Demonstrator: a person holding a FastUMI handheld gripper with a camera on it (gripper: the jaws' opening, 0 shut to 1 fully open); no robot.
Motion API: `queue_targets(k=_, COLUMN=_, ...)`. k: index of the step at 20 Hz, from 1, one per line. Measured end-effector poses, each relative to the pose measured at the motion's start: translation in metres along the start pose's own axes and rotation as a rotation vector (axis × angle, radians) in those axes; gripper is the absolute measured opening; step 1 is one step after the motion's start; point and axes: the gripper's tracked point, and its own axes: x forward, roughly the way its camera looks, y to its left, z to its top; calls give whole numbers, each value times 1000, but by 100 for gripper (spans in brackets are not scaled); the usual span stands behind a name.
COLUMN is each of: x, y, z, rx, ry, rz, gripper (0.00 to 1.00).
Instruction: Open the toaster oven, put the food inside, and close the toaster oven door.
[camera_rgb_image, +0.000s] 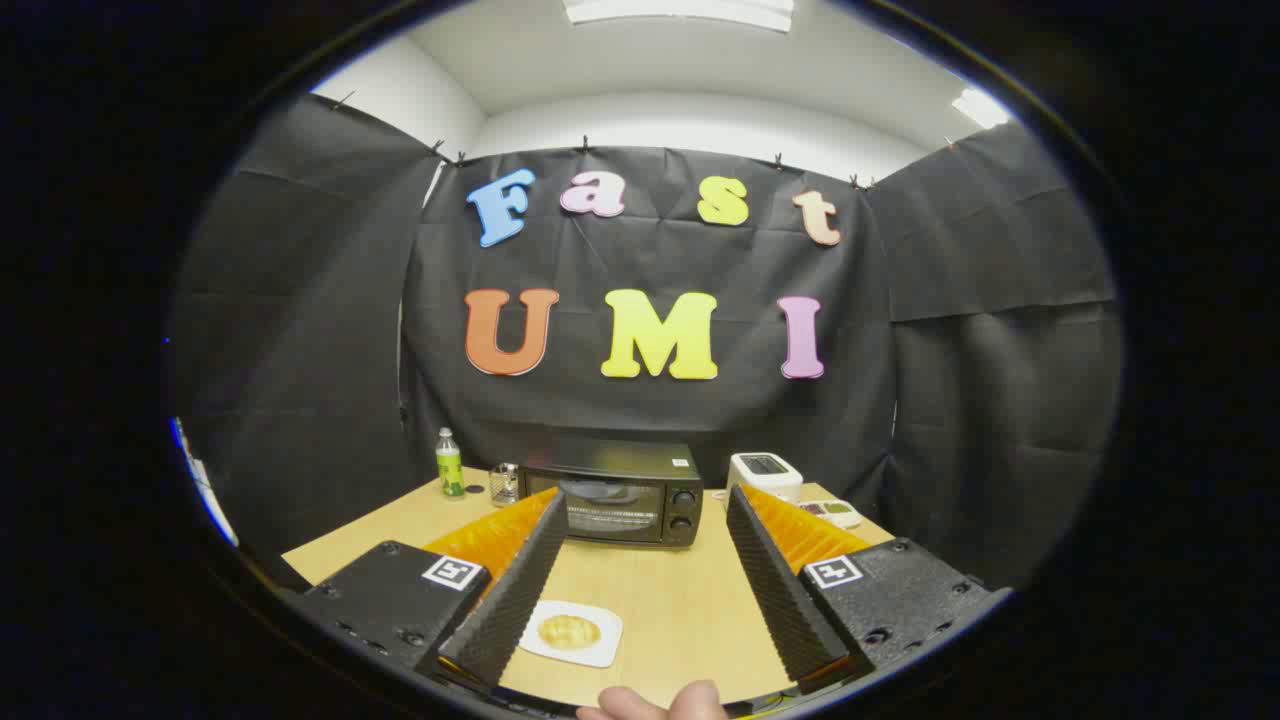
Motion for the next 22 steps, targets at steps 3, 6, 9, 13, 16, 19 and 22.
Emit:
queue_targets(k=3, x=2, y=-1, z=-6, rx=14, ry=19, rz=-5, gripper=100)
queue_targets(k=6, x=2, y=-4, z=-7, rx=15, ry=22, rz=-12, gripper=100)
queue_targets(k=9, x=1, y=-6, z=-7, rx=-1, ry=16, rz=-25, gripper=100)
queue_targets(k=13, x=1, y=-5, z=-7, rx=10, ry=20, rz=-25, gripper=100)
queue_targets(k=16, x=3, y=-4, z=-8, rx=16, ry=19, rz=-23, gripper=100)
queue_targets(k=19, x=3, y=-2, z=-9, rx=16, ry=22, rz=-20, gripper=100)
queue_targets(k=22, x=4, y=-2, z=-11, rx=15, ry=26, rz=-16, gripper=100)
